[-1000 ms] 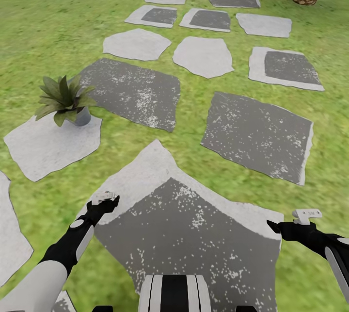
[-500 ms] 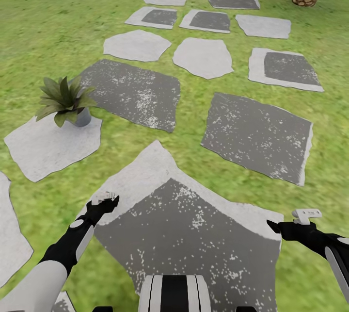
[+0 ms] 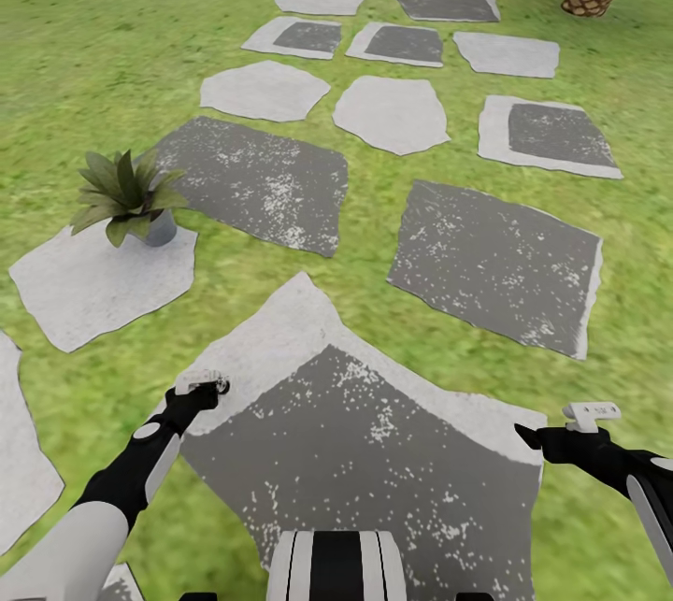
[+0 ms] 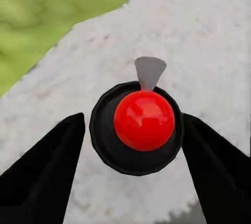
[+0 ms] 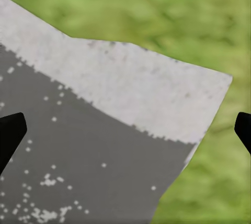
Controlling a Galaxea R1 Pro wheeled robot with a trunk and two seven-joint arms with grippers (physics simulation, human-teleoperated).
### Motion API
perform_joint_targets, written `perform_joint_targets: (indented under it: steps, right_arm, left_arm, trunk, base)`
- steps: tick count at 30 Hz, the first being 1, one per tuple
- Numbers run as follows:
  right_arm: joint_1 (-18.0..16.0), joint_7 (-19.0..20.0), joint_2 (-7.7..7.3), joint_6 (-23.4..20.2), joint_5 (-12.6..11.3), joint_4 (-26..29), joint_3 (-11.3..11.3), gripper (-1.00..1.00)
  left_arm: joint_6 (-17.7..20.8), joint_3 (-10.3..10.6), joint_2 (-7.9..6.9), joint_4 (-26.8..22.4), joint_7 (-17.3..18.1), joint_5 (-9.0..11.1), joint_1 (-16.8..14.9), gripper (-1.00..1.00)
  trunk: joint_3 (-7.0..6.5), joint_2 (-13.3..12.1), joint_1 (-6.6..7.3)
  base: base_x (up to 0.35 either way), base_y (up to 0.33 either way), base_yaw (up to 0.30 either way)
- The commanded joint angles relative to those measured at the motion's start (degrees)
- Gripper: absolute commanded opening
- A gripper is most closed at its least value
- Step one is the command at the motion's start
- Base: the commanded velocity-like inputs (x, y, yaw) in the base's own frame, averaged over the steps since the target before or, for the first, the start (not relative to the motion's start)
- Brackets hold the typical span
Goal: Pick up the pesticide atomizer in the garden and spray insectifuge to fully cover both potted plants in the garden.
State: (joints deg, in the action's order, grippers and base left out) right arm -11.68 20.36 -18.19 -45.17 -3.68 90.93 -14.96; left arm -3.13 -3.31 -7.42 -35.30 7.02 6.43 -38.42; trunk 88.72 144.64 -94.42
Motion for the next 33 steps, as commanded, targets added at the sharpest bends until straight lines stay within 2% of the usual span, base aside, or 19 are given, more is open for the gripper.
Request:
perform_joint_targets:
  steps: [1, 26, 33]
  right_arm:
    - [-0.04, 0.03, 0.00, -0.35, -0.37, 0.04, -0.06, 1.00]
    - [-0.08, 0.03, 0.00, -0.35, -0.34, 0.04, -0.06, 1.00]
    - [-0.04, 0.03, 0.00, -0.35, -0.33, 0.04, -0.06, 1.00]
  left_arm:
    - [-0.05, -0.14, 0.00, 0.05, 0.47, 0.60, -0.04, -1.00]
    - [-0.04, -0.20, 0.29, 0.05, 0.46, 0.68, -0.08, -1.00]
    - [-0.04, -0.20, 0.29, 0.05, 0.50, 0.75, -0.08, -1.00]
  trunk:
    - [0.03, 0.01, 0.01]
    - [0.03, 0.01, 0.01]
    - [-1.52, -0.08, 0.19]
  base:
    - [0.000, 0.000, 0.000]
    - [0.000, 0.000, 0.000]
    - [0.000, 0.000, 0.000]
